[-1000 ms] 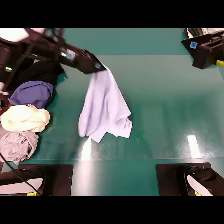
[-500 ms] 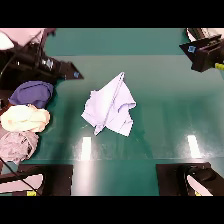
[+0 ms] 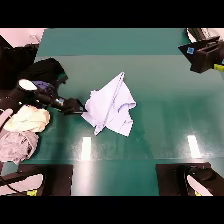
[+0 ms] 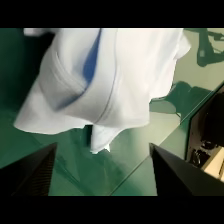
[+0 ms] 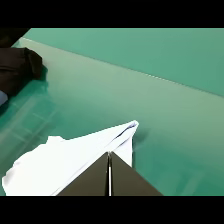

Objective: Fold the shirts.

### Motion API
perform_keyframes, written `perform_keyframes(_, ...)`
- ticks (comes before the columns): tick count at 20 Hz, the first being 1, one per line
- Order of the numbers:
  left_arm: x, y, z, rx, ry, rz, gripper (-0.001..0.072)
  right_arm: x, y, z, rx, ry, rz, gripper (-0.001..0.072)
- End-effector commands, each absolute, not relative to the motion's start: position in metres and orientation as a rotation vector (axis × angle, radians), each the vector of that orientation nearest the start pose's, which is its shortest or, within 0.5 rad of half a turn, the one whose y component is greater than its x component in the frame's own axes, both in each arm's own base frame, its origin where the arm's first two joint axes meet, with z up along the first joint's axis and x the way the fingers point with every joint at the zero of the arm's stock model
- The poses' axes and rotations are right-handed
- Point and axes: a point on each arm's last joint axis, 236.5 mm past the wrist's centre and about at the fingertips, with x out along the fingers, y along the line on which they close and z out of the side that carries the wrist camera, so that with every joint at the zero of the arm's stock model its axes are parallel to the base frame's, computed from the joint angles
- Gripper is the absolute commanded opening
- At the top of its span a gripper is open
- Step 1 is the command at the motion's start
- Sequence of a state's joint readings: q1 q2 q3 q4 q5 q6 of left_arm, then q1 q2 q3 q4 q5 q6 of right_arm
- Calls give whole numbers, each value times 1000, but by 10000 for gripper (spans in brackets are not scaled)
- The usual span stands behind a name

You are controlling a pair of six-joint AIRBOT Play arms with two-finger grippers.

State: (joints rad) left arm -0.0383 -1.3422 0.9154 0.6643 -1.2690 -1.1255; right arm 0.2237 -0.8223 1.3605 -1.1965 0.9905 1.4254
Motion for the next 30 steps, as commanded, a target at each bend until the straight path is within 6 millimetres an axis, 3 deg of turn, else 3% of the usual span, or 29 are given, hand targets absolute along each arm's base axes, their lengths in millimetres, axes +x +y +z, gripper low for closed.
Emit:
perform_keyframes(1, 296, -214, -25, -548, 1393, -776, 673, 336, 152, 302, 80, 470, 517, 16)
perform_keyframes(5, 328, -220, -30, -574, 1293, -658, 670, 337, 161, 277, 116, 580, 540, 16)
perform_keyframes(6, 335, -220, -28, -594, 1270, -642, 522, 337, 166, 270, 127, 607, 556, 16)
perform_keyframes(8, 344, -221, -24, -603, 1238, -633, 78, 335, 173, 256, 143, 670, 582, 16)
perform_keyframes(9, 348, -221, -17, -588, 1221, -646, 31, 332, 177, 246, 151, 722, 596, 16)
perform_keyframes(11, 357, -226, 9, -544, 1186, -703, 30, 326, 185, 218, 169, 833, 618, 16)
perform_keyframes(15, 383, -226, 100, -344, 1002, -803, 30, 308, 208, 134, 261, 1028, 596, 17)
perform_keyframes(16, 387, -223, 122, -288, 953, -809, 30, 304, 217, 109, 293, 1057, 583, 92)
perform_keyframes(17, 390, -221, 138, -248, 917, -810, 31, 302, 224, 88, 311, 1066, 569, 359)
perform_keyframes(18, 392, -219, 152, -222, 885, -812, 31, 301, 231, 66, 335, 1077, 550, 467)
perform_keyframes(19, 392, -219, 160, -207, 872, -818, 31, 301, 238, 47, 347, 1090, 535, 467)
perform_keyframes(23, 390, -216, 158, -181, 887, -816, 31, 314, 272, -6, 326, 1110, 522, 466)
perform_keyframes(30, 386, -210, 149, -144, 924, -804, 31, 349, 321, -43, 286, 1154, 539, 466)
